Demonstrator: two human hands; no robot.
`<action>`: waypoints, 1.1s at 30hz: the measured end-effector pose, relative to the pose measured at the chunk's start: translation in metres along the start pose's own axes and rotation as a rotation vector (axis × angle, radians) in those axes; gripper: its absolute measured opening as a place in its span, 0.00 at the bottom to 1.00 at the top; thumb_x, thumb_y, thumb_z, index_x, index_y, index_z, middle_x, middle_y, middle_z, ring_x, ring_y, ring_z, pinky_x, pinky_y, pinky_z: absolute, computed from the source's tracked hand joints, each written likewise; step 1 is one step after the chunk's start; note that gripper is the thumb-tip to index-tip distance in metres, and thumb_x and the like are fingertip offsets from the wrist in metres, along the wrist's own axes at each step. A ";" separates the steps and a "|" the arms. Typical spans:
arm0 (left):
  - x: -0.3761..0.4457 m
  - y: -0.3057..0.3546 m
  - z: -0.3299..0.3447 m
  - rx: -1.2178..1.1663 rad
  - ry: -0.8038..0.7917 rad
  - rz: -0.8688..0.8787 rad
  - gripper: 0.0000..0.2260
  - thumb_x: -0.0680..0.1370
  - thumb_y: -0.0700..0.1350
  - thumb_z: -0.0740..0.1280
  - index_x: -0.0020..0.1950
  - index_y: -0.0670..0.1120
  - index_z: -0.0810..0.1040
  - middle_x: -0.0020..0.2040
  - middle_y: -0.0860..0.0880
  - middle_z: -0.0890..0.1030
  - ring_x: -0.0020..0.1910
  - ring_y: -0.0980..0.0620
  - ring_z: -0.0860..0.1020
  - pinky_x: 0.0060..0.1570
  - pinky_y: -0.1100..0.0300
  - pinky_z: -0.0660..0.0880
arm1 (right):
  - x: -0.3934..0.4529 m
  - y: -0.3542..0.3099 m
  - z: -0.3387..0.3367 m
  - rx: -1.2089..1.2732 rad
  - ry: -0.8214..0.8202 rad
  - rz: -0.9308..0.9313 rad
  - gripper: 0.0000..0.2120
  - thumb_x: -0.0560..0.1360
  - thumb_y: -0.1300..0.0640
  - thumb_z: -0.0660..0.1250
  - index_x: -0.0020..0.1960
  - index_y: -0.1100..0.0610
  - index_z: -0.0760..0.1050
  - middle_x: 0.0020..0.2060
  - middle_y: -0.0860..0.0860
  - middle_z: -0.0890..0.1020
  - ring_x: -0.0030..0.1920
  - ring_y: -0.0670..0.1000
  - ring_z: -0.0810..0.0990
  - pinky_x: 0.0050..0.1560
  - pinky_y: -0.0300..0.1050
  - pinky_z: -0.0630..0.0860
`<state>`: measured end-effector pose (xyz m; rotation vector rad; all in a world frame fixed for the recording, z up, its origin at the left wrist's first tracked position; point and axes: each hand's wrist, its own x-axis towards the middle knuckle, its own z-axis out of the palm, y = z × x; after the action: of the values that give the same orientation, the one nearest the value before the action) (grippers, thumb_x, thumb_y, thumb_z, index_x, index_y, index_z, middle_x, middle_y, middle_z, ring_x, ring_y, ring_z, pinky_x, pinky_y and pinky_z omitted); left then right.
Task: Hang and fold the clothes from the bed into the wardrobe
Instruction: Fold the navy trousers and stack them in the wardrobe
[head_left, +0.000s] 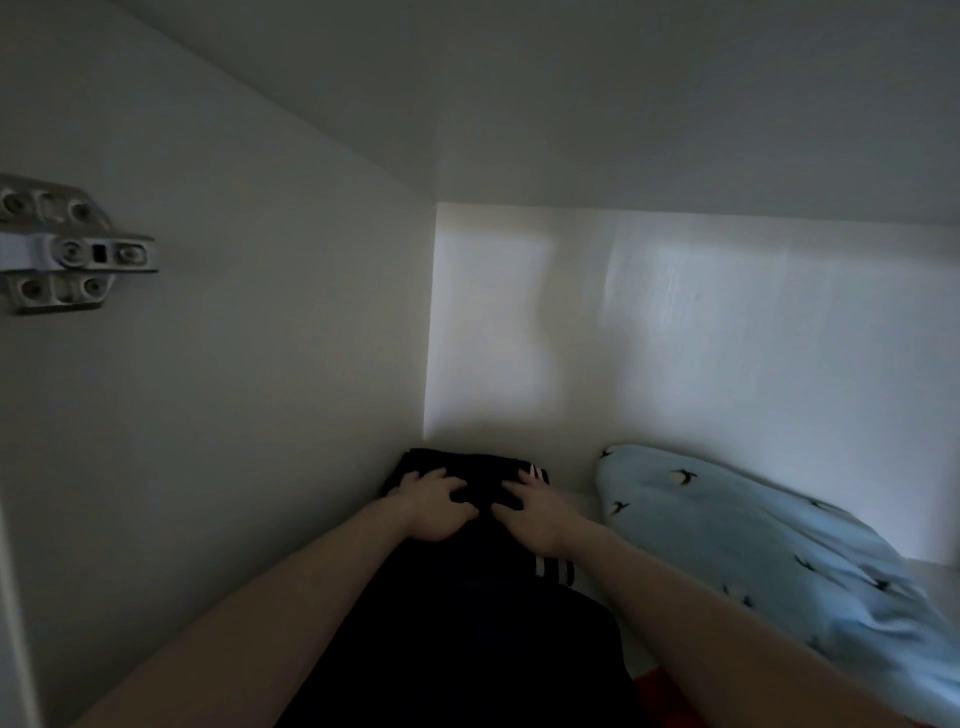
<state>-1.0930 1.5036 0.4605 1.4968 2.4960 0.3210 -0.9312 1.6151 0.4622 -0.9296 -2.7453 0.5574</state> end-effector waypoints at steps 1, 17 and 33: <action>0.002 -0.003 0.010 0.025 -0.053 -0.029 0.45 0.69 0.77 0.50 0.82 0.59 0.57 0.84 0.53 0.54 0.83 0.45 0.48 0.80 0.42 0.47 | -0.003 0.002 0.006 -0.011 -0.051 0.031 0.32 0.84 0.41 0.55 0.82 0.56 0.56 0.83 0.54 0.53 0.82 0.53 0.51 0.80 0.44 0.50; -0.074 0.037 -0.024 -0.355 0.299 0.181 0.25 0.79 0.62 0.65 0.74 0.55 0.74 0.73 0.54 0.75 0.72 0.54 0.72 0.75 0.56 0.64 | -0.066 0.004 -0.054 0.242 0.159 -0.019 0.26 0.81 0.51 0.67 0.77 0.55 0.68 0.75 0.52 0.71 0.73 0.50 0.70 0.71 0.38 0.62; -0.165 0.047 0.037 -0.223 0.110 0.163 0.29 0.78 0.70 0.59 0.73 0.56 0.75 0.72 0.54 0.76 0.70 0.53 0.74 0.72 0.55 0.68 | -0.182 0.075 -0.032 -0.164 0.220 0.044 0.39 0.76 0.28 0.52 0.82 0.44 0.55 0.83 0.49 0.53 0.82 0.53 0.49 0.80 0.58 0.45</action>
<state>-0.9669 1.3819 0.4504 1.6310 2.3285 0.7021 -0.7379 1.5677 0.4506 -1.0232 -2.6056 0.2228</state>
